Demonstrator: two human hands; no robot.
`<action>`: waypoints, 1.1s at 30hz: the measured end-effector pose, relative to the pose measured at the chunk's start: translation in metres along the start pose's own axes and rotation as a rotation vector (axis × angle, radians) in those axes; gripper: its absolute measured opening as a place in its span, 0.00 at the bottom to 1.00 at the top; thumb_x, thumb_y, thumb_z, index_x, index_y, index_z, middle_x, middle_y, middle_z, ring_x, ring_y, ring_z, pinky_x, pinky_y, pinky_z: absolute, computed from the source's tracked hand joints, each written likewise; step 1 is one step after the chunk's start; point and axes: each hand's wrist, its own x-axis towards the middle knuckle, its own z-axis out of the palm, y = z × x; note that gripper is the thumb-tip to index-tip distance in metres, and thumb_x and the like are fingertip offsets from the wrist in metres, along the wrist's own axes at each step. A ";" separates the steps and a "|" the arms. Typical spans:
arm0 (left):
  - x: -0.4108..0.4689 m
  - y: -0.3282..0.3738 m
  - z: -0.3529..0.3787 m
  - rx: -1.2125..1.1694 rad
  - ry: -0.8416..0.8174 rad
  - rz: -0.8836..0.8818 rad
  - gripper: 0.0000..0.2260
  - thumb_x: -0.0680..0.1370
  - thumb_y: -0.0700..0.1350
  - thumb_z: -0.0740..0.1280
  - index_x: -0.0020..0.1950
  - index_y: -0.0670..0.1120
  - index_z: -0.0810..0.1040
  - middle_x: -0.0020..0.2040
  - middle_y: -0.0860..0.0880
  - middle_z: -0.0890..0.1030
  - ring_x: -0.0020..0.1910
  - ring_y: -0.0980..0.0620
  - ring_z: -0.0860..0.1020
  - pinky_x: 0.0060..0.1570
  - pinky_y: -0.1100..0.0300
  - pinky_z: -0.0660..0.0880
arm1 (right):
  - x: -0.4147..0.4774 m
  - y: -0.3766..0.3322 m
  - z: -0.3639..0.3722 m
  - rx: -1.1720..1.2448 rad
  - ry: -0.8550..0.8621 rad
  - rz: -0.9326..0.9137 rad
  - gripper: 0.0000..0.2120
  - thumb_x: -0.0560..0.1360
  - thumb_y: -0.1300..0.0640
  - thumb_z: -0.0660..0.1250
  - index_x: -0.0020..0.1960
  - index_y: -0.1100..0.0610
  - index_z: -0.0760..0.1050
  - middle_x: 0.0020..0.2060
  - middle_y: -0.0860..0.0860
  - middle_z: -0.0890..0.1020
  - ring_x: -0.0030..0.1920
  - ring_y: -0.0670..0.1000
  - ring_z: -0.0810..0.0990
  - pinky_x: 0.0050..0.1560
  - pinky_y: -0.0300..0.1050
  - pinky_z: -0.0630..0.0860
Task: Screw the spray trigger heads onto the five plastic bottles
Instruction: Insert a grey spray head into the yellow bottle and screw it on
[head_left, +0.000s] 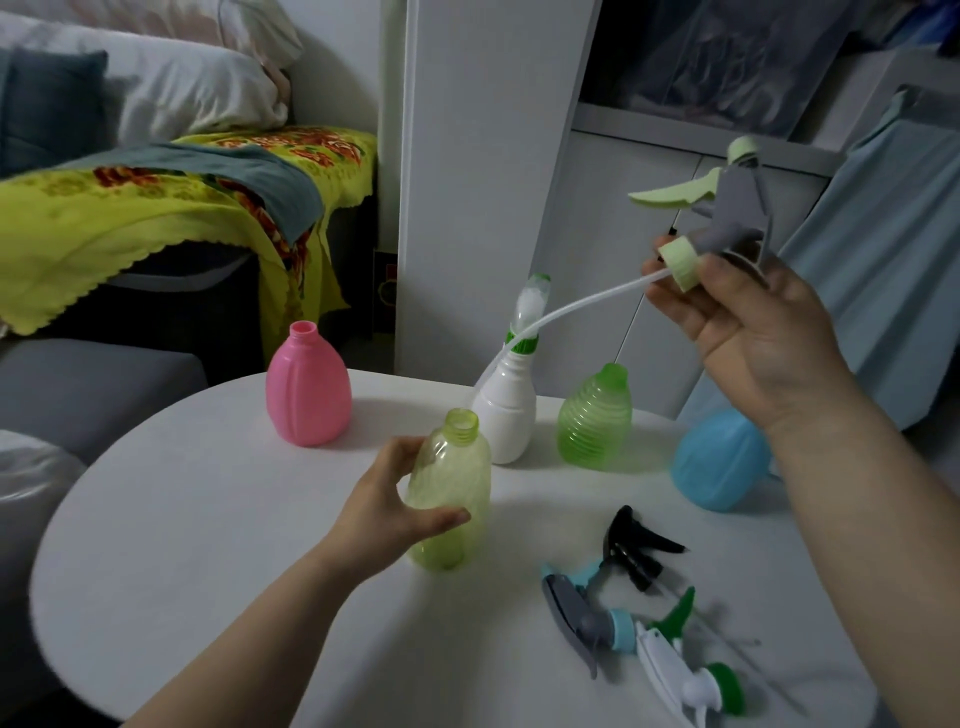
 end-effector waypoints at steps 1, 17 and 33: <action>0.000 0.001 -0.001 -0.001 -0.002 0.000 0.26 0.59 0.42 0.78 0.46 0.60 0.67 0.49 0.63 0.73 0.52 0.65 0.71 0.45 0.76 0.66 | -0.002 -0.002 0.001 -0.001 -0.008 0.001 0.06 0.65 0.61 0.62 0.40 0.54 0.74 0.34 0.47 0.85 0.39 0.46 0.83 0.45 0.38 0.80; 0.002 0.004 -0.002 -0.005 -0.022 -0.023 0.26 0.59 0.40 0.78 0.47 0.56 0.67 0.49 0.61 0.73 0.54 0.56 0.72 0.55 0.60 0.66 | -0.012 0.031 0.021 -0.442 -0.234 0.079 0.12 0.66 0.69 0.67 0.39 0.52 0.73 0.32 0.41 0.83 0.42 0.41 0.80 0.48 0.33 0.76; 0.006 0.004 0.003 0.038 -0.057 -0.014 0.27 0.61 0.44 0.77 0.52 0.53 0.66 0.48 0.64 0.70 0.53 0.59 0.70 0.51 0.65 0.66 | -0.010 0.073 0.045 -0.707 -0.544 0.365 0.26 0.68 0.67 0.67 0.60 0.47 0.63 0.49 0.46 0.78 0.54 0.47 0.77 0.55 0.37 0.72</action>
